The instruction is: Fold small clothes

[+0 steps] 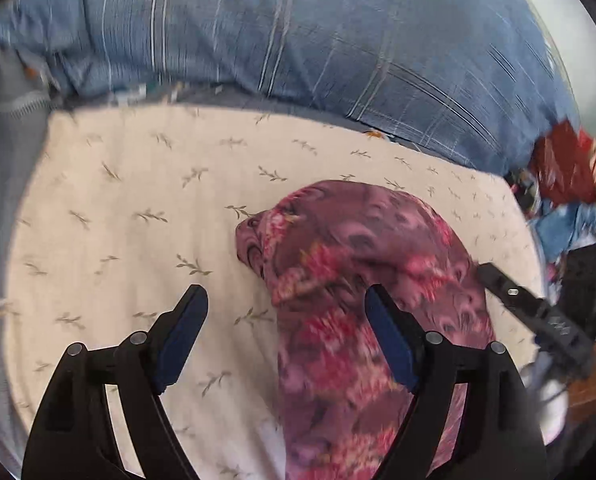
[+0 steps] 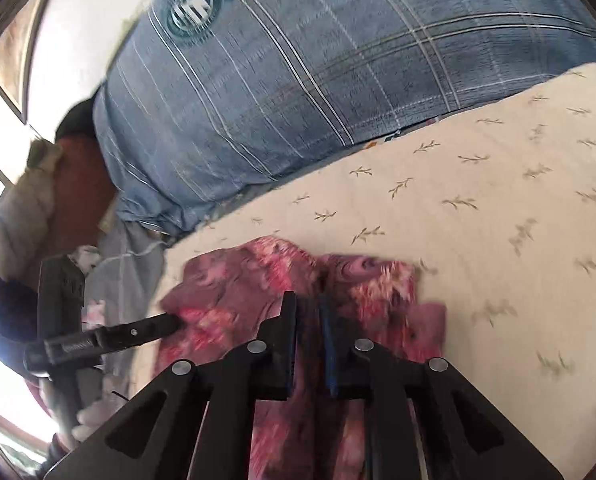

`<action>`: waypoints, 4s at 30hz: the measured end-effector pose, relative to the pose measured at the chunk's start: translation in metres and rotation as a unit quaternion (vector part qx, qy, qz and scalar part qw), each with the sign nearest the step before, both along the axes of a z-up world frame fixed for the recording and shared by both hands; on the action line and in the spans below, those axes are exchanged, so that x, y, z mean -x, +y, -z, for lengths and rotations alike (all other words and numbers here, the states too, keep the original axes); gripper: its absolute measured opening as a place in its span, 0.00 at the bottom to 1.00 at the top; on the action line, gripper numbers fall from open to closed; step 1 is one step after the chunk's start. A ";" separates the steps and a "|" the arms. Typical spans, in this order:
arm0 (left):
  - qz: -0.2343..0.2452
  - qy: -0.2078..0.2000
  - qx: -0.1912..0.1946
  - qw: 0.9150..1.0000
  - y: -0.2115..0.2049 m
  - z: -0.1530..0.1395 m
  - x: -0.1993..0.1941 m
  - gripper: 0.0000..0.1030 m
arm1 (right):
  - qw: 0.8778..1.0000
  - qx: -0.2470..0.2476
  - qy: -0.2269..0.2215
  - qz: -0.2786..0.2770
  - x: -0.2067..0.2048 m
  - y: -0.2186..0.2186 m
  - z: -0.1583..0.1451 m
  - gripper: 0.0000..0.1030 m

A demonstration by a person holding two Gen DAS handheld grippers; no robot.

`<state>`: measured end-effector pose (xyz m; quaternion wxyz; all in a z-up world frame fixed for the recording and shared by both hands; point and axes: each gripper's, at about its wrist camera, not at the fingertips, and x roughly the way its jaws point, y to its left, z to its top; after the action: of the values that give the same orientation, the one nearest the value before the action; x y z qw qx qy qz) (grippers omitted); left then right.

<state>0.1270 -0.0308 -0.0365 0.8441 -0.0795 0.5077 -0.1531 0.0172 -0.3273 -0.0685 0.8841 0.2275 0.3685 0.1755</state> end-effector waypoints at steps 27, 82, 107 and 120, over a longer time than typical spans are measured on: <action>-0.011 -0.004 -0.024 1.000 0.008 0.004 0.034 0.79 | 0.999 -0.006 -0.006 0.039 0.047 -0.021 0.008 0.08; 0.054 0.108 0.038 0.992 0.007 0.055 0.100 0.72 | 1.000 0.002 0.015 0.026 0.110 -0.021 0.010 0.06; 0.071 0.068 -0.036 0.995 0.001 0.058 0.135 0.76 | 0.988 0.112 0.102 -0.033 0.156 0.004 0.039 0.05; 0.036 0.041 0.065 0.996 0.018 0.016 0.051 0.76 | 0.998 -0.027 -0.006 0.056 0.085 -0.034 -0.016 0.40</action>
<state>0.0758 -0.0130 -0.0523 0.8096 -0.1220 0.5335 -0.2120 -0.0676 -0.3610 -0.0524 0.8881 0.2706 0.3453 0.1374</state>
